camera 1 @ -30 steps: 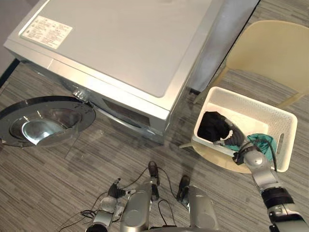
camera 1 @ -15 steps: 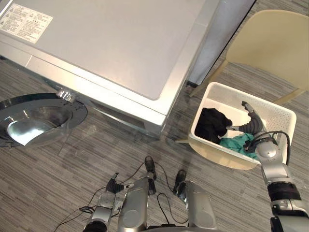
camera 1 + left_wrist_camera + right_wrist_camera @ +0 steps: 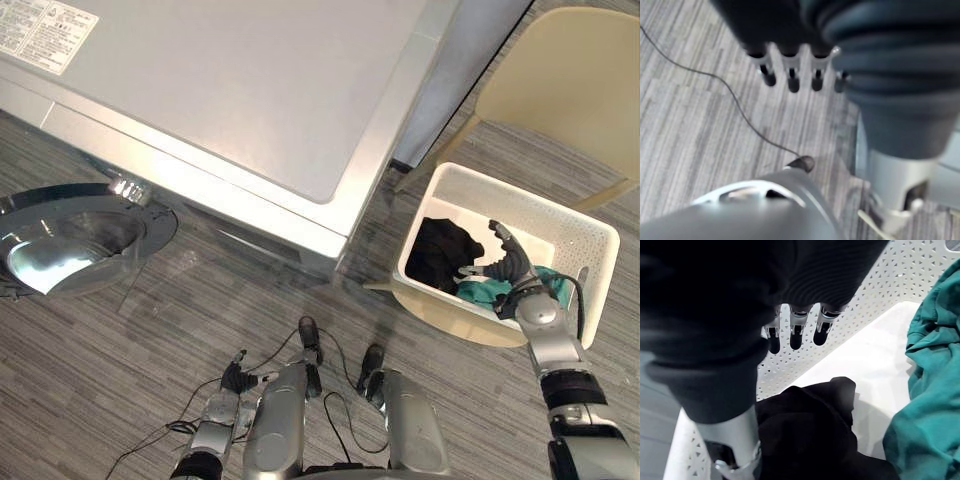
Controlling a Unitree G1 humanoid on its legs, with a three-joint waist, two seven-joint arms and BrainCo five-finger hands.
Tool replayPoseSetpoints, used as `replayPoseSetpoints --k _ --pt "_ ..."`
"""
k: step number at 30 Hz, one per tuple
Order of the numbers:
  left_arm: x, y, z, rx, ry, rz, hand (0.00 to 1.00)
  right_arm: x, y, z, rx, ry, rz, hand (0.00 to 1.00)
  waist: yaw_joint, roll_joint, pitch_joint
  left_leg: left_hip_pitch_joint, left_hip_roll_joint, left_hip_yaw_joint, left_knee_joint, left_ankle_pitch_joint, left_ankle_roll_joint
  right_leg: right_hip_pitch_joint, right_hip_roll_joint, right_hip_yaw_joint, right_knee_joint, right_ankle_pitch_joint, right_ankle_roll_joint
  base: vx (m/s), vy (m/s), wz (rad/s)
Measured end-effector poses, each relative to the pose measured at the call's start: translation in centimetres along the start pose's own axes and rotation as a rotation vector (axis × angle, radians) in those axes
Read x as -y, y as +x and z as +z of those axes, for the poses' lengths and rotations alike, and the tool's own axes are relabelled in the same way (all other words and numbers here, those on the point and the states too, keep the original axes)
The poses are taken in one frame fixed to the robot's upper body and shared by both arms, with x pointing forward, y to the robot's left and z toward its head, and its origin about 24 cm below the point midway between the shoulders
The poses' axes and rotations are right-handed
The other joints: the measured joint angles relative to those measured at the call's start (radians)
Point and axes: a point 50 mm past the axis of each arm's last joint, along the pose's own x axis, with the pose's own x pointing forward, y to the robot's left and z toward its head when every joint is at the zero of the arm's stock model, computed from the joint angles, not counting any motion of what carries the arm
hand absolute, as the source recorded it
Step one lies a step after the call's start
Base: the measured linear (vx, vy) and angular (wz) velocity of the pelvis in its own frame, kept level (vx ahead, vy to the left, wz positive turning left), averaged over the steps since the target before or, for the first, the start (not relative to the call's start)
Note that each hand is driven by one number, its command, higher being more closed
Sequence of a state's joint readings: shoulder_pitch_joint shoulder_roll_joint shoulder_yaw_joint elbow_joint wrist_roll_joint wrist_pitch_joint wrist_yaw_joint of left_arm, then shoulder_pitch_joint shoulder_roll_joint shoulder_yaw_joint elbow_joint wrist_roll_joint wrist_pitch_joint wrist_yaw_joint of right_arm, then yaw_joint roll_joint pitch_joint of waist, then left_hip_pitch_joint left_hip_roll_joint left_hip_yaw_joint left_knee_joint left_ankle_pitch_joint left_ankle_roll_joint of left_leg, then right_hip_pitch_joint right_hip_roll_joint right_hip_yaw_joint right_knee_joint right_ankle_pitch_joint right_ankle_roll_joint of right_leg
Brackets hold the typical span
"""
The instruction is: Pick up the laundry basket with both hands and put the clothes into the washing machine.
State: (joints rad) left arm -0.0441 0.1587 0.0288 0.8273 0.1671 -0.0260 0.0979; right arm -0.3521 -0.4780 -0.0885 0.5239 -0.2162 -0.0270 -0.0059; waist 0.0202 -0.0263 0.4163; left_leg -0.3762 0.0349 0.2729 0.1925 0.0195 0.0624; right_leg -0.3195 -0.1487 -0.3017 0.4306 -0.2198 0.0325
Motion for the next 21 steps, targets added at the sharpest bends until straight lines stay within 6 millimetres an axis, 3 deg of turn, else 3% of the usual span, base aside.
replayPoseSetpoints --k 7,16,21 --pt "-0.1 0.1 1.1 0.044 -0.01 0.019 0.0 -0.3 1.0 0.3 -0.024 -0.002 -0.003 0.0 0.006 0.004 0.026 -0.043 -0.002 -0.02 0.014 0.001 -0.001 -0.034 -0.006 -0.026 0.021 -0.008 -0.007 0.02 -0.002 0.09" --pt "0.3 0.2 2.9 0.112 -0.062 0.029 0.0 -0.3 2.3 0.5 -0.072 0.021 -0.048 0.0 0.05 0.01 0.03 -0.111 -0.005 -0.034 0.022 0.002 -0.001 -0.09 -0.01 -0.041 0.024 -0.009 -0.008 0.04 0.006 0.04" --pt "0.3 0.2 3.7 0.138 -0.087 0.033 0.0 -1.2 2.6 0.5 -0.09 0.007 -0.033 0.0 0.05 0.015 0.033 -0.168 -0.009 -0.071 0.036 0.004 -0.004 -0.12 -0.012 -0.081 0.023 -0.009 -0.008 0.05 0.008 0.18"
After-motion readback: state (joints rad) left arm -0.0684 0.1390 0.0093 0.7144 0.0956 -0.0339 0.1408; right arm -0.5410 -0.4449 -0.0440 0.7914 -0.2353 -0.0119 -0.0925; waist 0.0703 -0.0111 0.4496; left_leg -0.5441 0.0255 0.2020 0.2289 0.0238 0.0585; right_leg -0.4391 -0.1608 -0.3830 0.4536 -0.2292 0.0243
